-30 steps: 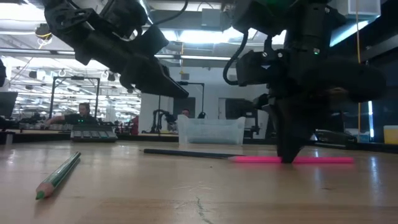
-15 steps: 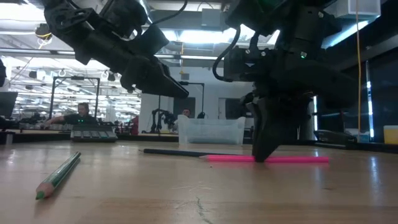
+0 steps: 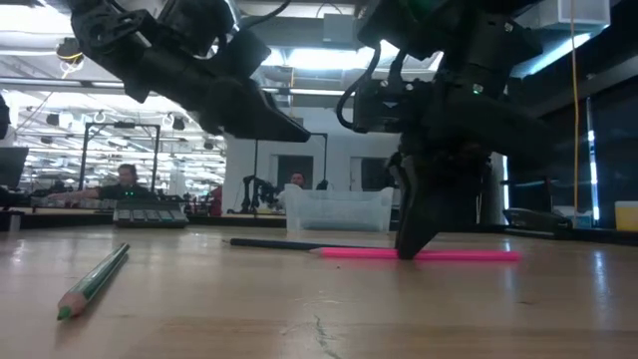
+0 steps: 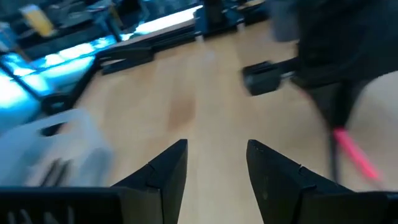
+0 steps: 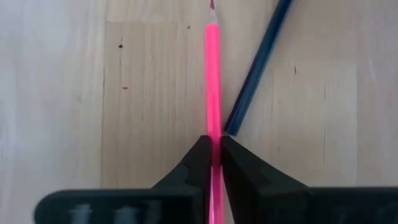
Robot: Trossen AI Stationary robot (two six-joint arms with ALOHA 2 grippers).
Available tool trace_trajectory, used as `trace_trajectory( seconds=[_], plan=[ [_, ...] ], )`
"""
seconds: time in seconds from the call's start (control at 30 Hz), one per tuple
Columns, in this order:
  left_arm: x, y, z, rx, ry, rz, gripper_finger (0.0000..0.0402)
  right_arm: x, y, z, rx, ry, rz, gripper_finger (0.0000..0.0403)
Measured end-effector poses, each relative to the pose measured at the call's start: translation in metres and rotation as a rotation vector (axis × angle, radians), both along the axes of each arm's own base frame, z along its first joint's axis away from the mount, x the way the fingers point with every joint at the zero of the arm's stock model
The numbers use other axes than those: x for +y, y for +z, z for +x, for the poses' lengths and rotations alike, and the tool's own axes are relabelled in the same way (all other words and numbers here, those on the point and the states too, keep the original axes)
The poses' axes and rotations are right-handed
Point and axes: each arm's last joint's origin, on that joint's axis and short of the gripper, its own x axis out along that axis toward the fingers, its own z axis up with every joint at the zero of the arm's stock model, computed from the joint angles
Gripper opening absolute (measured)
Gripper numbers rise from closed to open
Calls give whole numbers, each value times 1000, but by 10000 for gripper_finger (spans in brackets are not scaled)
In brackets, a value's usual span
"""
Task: Sort crayons/erasers/pens/pencils in bins
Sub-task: Put the pink color pencil into the black bin
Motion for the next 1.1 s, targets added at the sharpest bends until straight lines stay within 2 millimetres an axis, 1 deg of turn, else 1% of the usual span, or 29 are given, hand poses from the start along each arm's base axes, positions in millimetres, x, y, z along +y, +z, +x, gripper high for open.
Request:
trace_trajectory(
  seconds=[0.07, 0.2, 0.3, 0.37, 0.47, 0.53, 0.6, 0.67, 0.73, 0.8, 0.9, 0.93, 0.97, 1.03, 1.1],
  plan=[
    [-3, 0, 0, -2, -32, -39, 158, 0, 0, 0, 2, -12, 5, 39],
    [-9, 0, 0, -3, -63, -52, 158, 0, 2, 1, 7, -59, 28, 39],
    [-18, 0, 0, 3, -79, -102, 158, 1, 9, 4, 35, -97, 43, 39],
    [-25, -1, -1, 18, -108, -151, 158, 3, 22, 7, 61, -110, 40, 39],
    [-36, -2, 1, -5, -181, -171, 158, 6, 51, 9, 58, -154, 8, 39],
    [-42, -3, 3, -30, -228, -148, 158, 9, 64, 6, 83, -166, -10, 39],
    [-48, -2, 8, -96, -260, -126, 158, 15, 81, -1, 104, -200, -11, 39],
    [-52, -5, 9, -107, -274, -127, 158, 24, 102, -13, 94, -269, 20, 39],
    [-55, -10, 12, -114, -284, -131, 158, 38, 115, -32, 134, -366, 44, 39],
    [-59, -16, 11, -81, -286, -130, 158, 54, 121, -56, 205, -510, 49, 39],
    [-62, -21, 12, -63, -284, -135, 158, 73, 129, -95, 292, -804, 14, 39],
    [-62, -21, 12, -66, -276, -136, 158, 79, 130, -105, 301, -908, 0, 39],
    [-62, -20, 12, -74, -269, -136, 158, 86, 129, -113, 308, -1002, 1, 39],
    [-62, -20, 12, -77, -264, -140, 158, 98, 129, -127, 343, -1132, 11, 39],
    [-62, -18, 13, -90, -262, -154, 158, 109, 129, -139, 351, -1188, 28, 39]
  ],
)
